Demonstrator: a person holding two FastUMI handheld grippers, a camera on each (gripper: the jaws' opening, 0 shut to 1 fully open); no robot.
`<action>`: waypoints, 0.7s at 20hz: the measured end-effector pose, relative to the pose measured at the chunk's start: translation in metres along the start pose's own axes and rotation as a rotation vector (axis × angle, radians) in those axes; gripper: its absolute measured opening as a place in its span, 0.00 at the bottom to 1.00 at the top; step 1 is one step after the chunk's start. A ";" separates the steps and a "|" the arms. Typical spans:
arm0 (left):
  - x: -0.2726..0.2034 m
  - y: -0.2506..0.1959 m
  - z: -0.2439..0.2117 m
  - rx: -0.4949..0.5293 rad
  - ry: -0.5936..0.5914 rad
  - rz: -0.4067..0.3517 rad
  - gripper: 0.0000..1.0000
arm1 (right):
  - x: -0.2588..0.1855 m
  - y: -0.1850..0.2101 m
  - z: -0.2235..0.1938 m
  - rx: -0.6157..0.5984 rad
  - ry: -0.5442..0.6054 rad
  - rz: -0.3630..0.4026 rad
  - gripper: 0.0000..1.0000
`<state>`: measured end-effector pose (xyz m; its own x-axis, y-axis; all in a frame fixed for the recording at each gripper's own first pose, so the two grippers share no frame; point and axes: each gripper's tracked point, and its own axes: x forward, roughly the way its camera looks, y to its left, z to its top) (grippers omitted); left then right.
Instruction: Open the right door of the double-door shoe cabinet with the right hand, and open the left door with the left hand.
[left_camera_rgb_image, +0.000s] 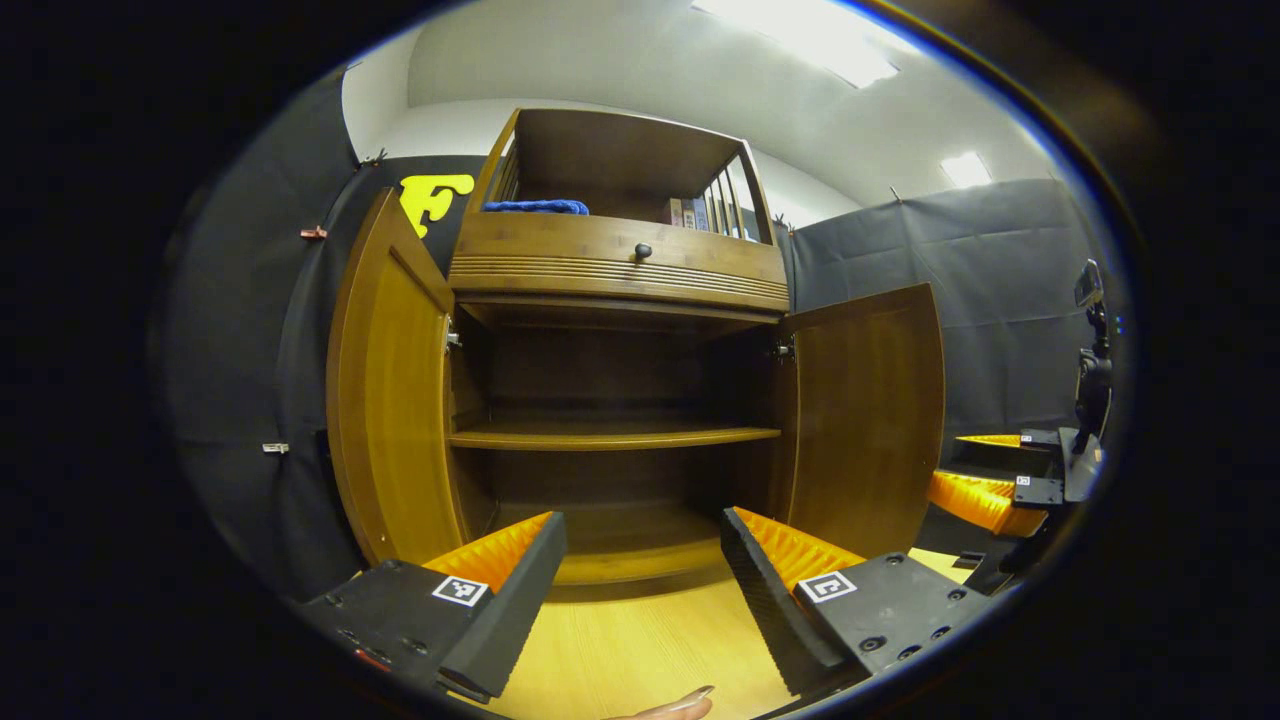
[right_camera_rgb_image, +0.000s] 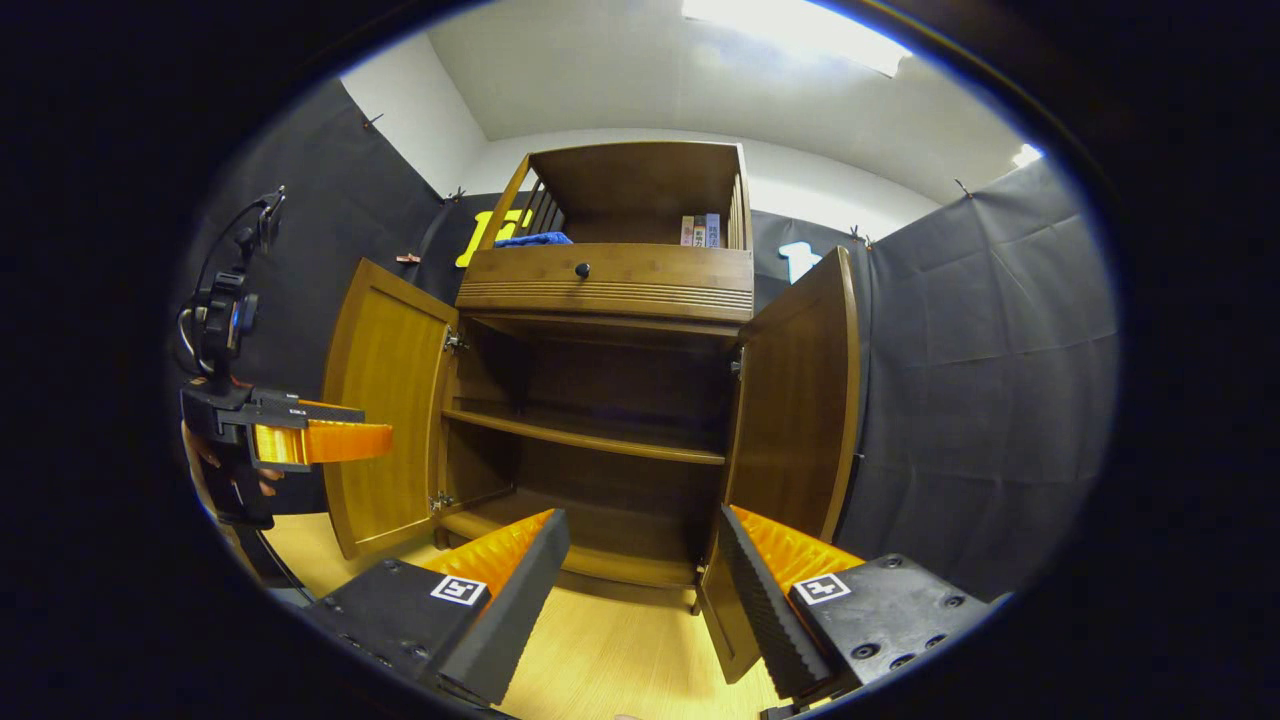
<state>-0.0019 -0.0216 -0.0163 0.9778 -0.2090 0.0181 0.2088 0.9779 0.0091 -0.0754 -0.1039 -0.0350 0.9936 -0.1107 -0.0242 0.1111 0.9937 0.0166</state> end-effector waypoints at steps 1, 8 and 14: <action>0.000 -0.001 -0.001 0.003 0.002 0.000 0.96 | 0.000 0.001 0.001 0.000 -0.003 0.004 0.96; 0.002 -0.004 -0.002 0.005 0.005 -0.009 0.97 | -0.001 0.004 0.005 -0.010 -0.022 0.016 0.97; 0.003 -0.002 -0.004 0.005 0.011 -0.002 0.99 | 0.000 0.004 0.002 -0.006 -0.003 0.019 0.99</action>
<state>0.0008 -0.0242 -0.0207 0.9775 -0.2109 0.0074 0.2108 0.9774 0.0143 -0.0751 -0.0999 -0.0329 0.9956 -0.0914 -0.0209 0.0917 0.9957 0.0106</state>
